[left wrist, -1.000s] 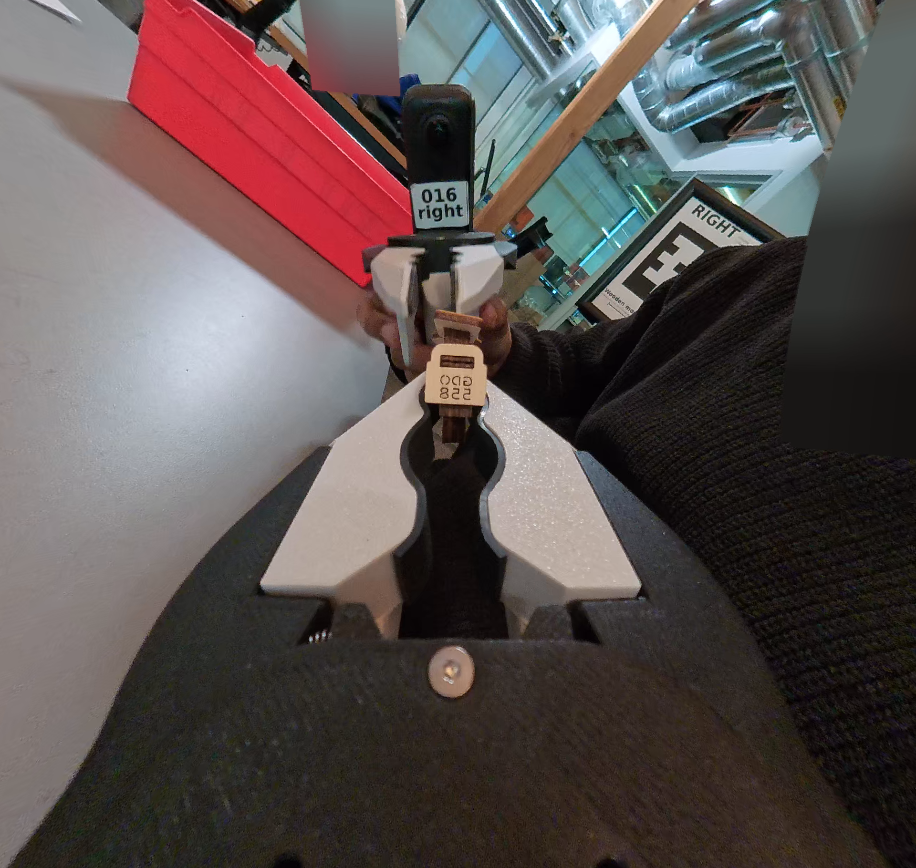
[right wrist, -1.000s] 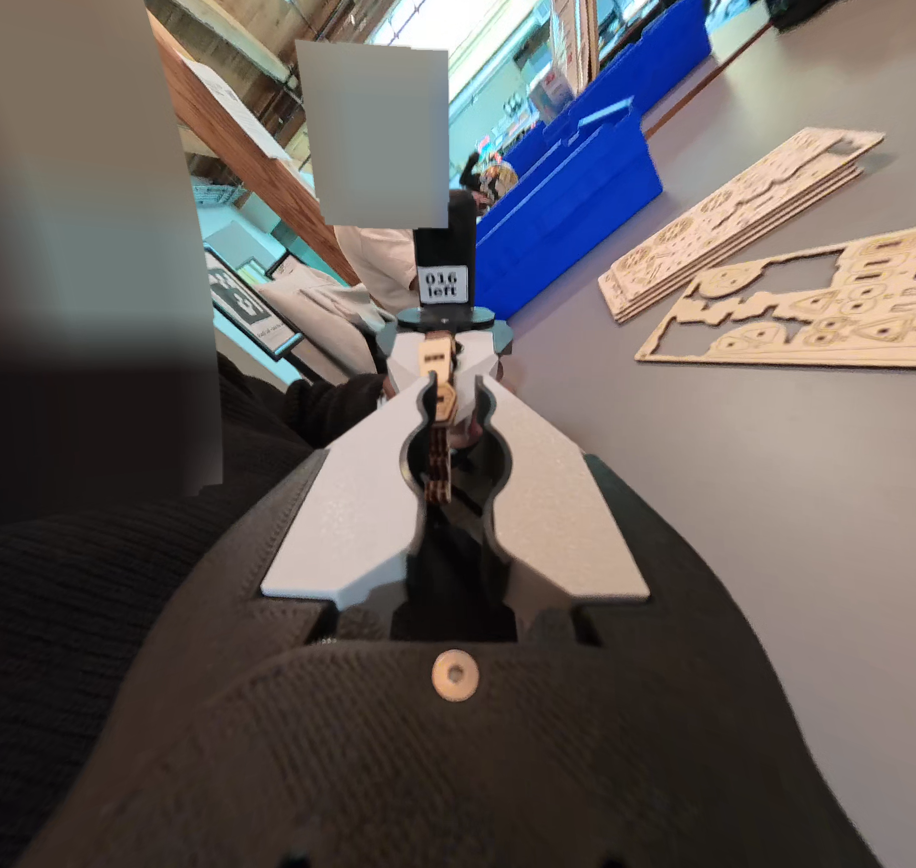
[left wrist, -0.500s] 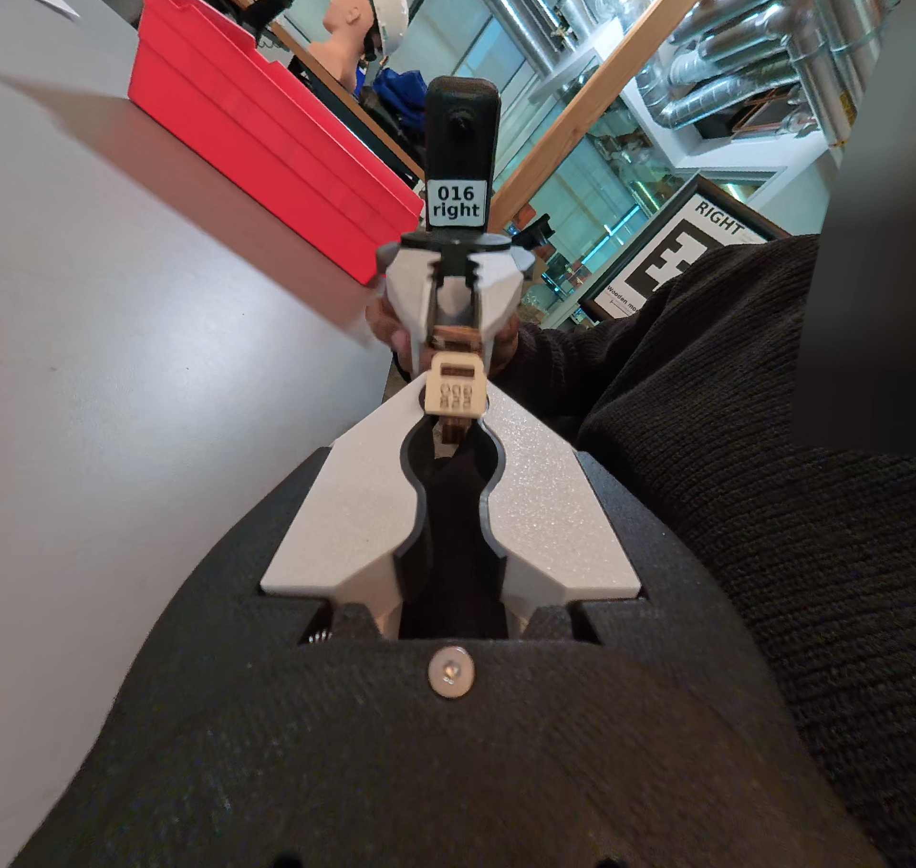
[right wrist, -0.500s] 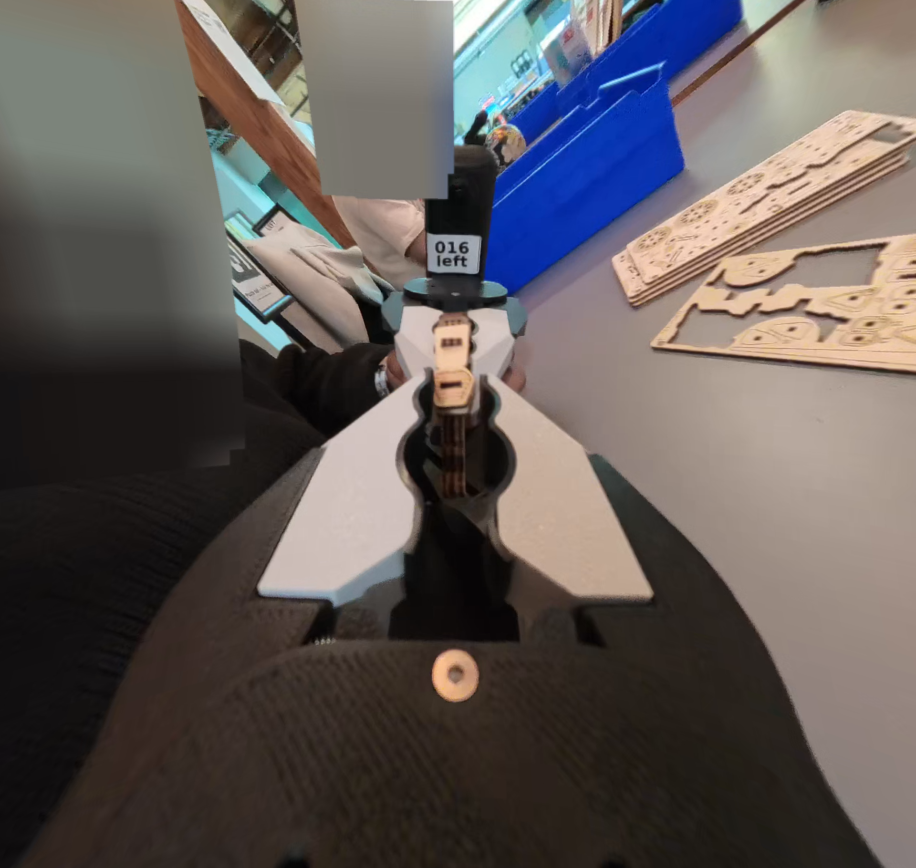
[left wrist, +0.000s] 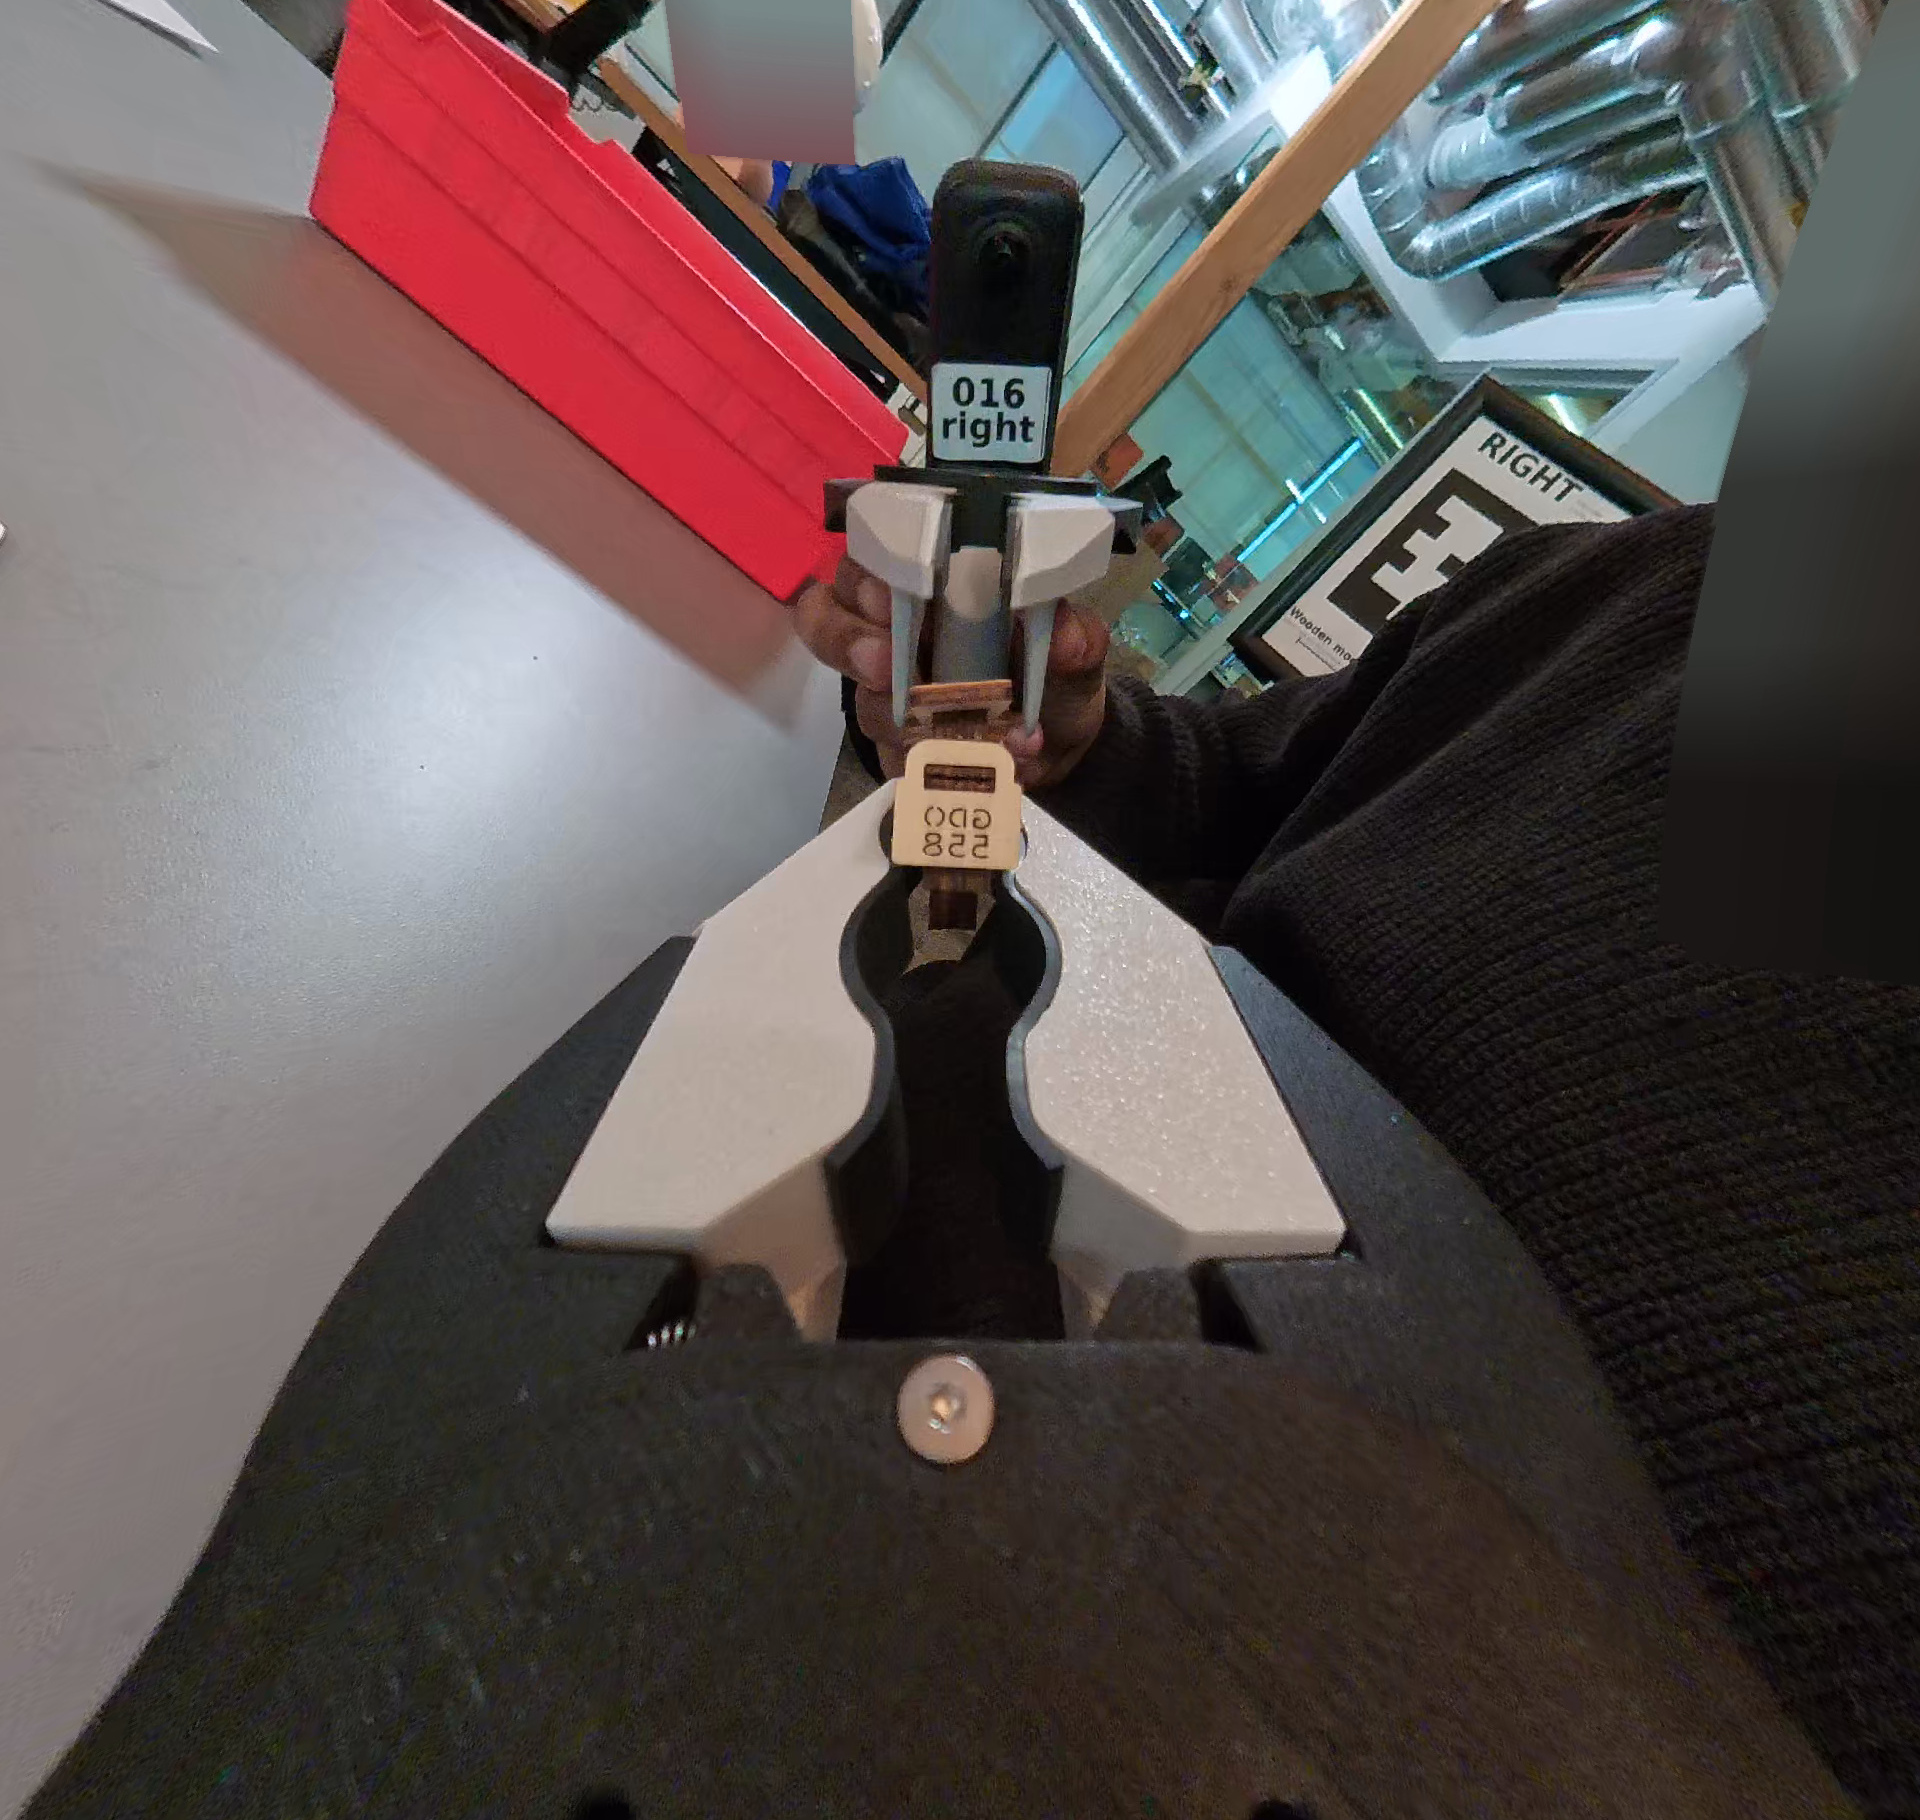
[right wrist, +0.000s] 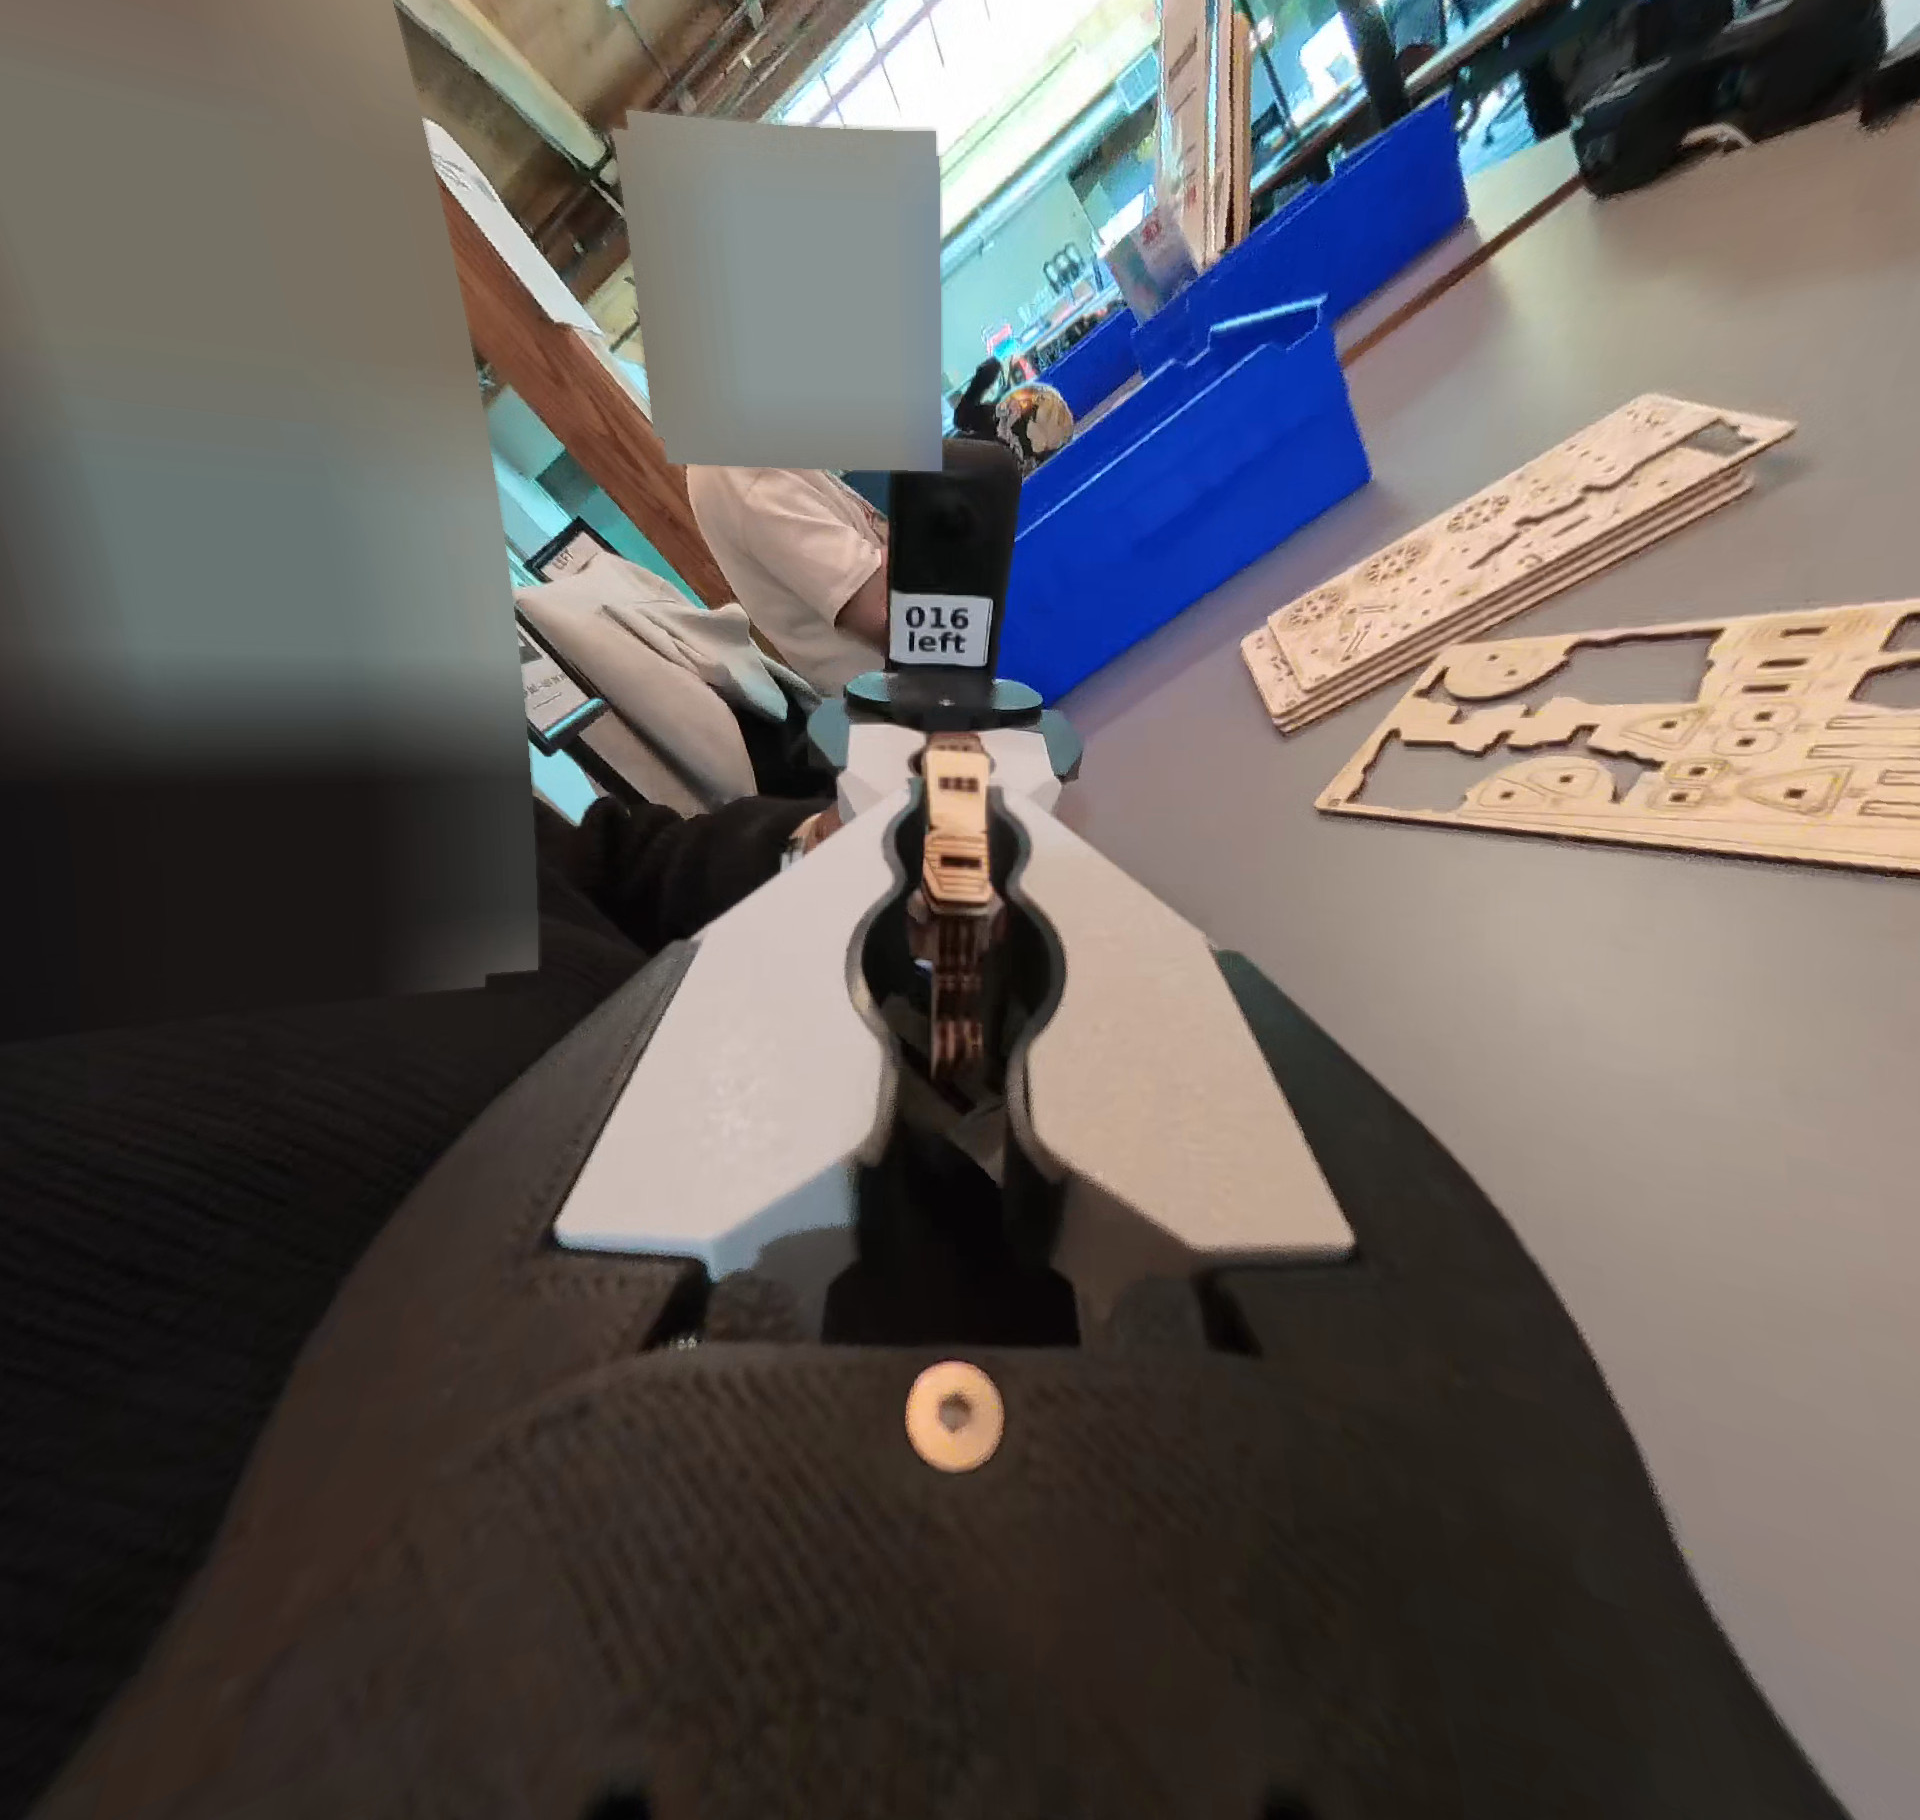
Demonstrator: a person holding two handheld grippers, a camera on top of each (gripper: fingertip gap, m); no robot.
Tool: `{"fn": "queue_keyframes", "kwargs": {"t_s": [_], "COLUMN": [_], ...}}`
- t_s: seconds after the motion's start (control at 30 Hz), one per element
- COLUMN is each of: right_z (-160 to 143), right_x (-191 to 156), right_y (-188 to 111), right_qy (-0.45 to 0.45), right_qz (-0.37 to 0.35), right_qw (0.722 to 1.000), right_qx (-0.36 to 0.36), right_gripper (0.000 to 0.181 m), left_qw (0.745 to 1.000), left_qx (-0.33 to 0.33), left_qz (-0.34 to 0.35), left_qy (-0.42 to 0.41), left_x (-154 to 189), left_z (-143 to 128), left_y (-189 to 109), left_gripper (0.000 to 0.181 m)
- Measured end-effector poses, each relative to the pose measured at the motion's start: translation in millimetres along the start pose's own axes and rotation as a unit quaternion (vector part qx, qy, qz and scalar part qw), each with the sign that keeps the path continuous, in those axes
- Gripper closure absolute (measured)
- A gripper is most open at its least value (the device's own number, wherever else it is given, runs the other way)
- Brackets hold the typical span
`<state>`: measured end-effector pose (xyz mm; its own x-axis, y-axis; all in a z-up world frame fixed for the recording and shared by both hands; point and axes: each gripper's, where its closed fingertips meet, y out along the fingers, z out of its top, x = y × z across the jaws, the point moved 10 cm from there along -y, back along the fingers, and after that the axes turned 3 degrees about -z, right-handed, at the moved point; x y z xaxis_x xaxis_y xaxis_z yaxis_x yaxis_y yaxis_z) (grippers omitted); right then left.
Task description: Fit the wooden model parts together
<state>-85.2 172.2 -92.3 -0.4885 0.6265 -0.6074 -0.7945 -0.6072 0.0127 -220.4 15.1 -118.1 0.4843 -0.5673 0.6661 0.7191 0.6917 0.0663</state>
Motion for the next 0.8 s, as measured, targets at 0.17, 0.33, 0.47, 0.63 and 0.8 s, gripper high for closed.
{"fn": "queue_keyframes", "kwargs": {"t_s": [0.17, 0.33, 0.47, 0.63, 0.8], "right_z": [-12, 2, -15, -2, -7], "right_x": [1, 0, -1, -2, -2], "right_y": [10, -2, 13, 3, 7], "right_qy": [0.025, 0.011, 0.015, -0.001, 0.007], "right_qz": [0.008, 0.005, 0.008, 0.001, 0.007], "right_qw": [0.999, 1.000, 0.998, 1.000, 0.999], "right_qx": [-0.042, 0.003, -0.059, -0.027, -0.032], "right_gripper": [0.166, 0.170, 0.163, 0.166, 0.162], "left_qw": [1.000, 1.000, 1.000, 1.000, 1.000], "left_qx": [-0.006, 0.000, 0.001, 0.004, 0.005], "left_qz": [0.005, 0.005, 0.002, 0.003, 0.001], "left_qy": [0.011, 0.007, 0.006, 0.006, 0.002], "left_x": [1, 1, 1, 1, 0], "left_z": [-1, 0, 0, 1, 1], "left_y": [1, 1, 1, 0, 0], "left_gripper": [0.175, 0.175, 0.175, 0.175, 0.175]}}
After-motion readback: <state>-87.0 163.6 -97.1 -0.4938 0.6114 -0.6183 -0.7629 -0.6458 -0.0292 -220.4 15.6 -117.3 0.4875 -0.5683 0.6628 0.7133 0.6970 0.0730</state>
